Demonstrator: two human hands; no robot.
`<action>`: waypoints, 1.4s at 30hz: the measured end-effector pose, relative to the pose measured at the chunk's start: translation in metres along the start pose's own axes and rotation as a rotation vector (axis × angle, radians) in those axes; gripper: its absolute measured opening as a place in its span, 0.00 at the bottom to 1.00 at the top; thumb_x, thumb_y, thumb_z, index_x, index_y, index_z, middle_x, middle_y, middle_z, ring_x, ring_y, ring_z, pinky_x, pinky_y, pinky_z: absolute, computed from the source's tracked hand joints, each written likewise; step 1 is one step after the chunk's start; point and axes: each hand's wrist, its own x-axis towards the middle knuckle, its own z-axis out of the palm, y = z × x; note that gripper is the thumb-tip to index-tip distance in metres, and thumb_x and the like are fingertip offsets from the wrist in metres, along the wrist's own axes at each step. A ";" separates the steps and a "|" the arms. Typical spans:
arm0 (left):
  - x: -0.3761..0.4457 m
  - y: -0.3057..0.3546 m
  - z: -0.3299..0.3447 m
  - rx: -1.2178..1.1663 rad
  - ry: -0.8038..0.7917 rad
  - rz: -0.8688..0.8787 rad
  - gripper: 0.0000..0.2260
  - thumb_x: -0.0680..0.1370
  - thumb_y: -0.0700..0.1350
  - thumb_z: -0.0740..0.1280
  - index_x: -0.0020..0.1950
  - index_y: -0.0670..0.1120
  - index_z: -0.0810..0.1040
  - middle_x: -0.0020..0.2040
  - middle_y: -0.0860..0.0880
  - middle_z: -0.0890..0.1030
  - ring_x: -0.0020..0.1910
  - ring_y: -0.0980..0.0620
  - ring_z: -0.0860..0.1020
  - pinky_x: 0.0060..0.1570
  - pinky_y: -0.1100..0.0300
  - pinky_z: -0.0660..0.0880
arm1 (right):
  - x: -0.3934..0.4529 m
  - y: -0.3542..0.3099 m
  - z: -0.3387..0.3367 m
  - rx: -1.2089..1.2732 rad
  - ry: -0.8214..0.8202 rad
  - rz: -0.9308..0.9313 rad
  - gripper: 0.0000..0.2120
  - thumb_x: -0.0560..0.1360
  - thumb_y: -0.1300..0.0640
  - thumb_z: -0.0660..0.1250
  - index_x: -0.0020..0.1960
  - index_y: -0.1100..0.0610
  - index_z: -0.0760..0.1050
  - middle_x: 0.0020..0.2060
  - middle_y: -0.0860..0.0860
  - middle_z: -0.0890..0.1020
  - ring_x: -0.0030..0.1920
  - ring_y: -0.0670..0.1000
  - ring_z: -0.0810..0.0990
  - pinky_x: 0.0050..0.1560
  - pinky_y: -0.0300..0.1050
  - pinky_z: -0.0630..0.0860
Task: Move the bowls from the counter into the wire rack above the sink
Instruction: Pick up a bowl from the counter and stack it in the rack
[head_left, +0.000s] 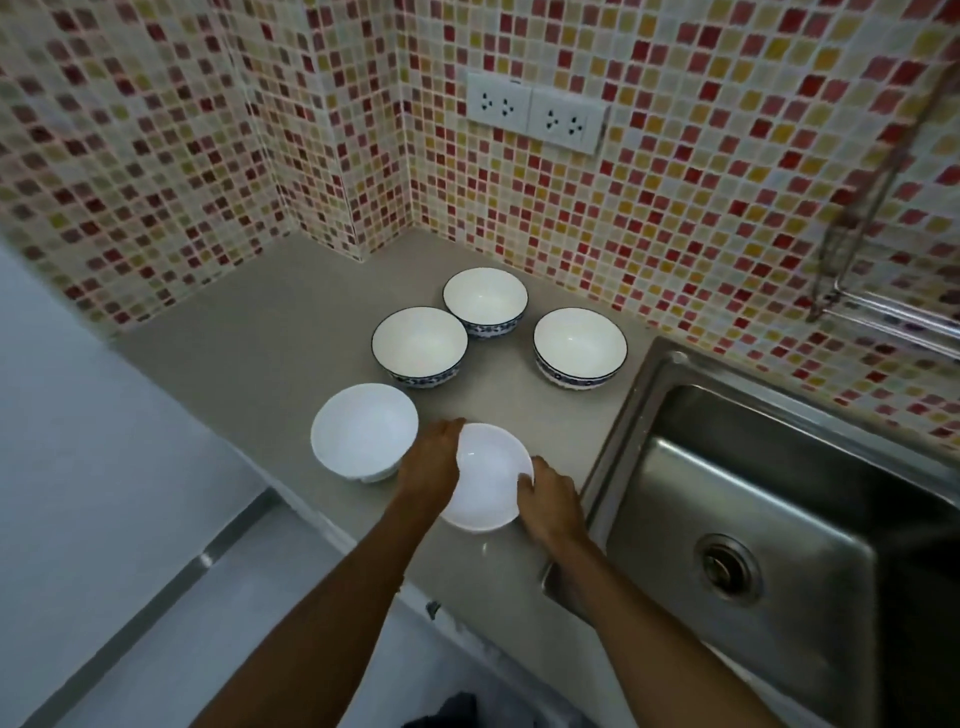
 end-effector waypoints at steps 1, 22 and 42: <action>0.000 0.001 -0.001 -0.029 -0.009 0.020 0.21 0.79 0.37 0.59 0.71 0.47 0.66 0.69 0.43 0.71 0.65 0.43 0.72 0.63 0.51 0.69 | 0.000 0.001 -0.002 0.001 0.014 0.017 0.16 0.79 0.52 0.55 0.64 0.56 0.70 0.58 0.60 0.79 0.57 0.62 0.77 0.59 0.56 0.75; 0.029 0.233 0.006 -0.880 -0.560 -0.042 0.34 0.62 0.78 0.59 0.57 0.57 0.76 0.57 0.49 0.81 0.53 0.45 0.81 0.57 0.44 0.77 | -0.063 0.092 -0.211 0.248 0.541 0.201 0.16 0.79 0.51 0.56 0.64 0.54 0.73 0.57 0.54 0.81 0.53 0.57 0.79 0.50 0.59 0.81; 0.005 0.418 -0.068 -1.164 -0.459 0.269 0.20 0.76 0.66 0.55 0.63 0.57 0.70 0.58 0.46 0.78 0.53 0.44 0.79 0.53 0.46 0.79 | -0.077 0.149 -0.385 -0.095 1.038 0.006 0.21 0.82 0.47 0.54 0.70 0.56 0.69 0.70 0.55 0.70 0.70 0.55 0.64 0.71 0.54 0.63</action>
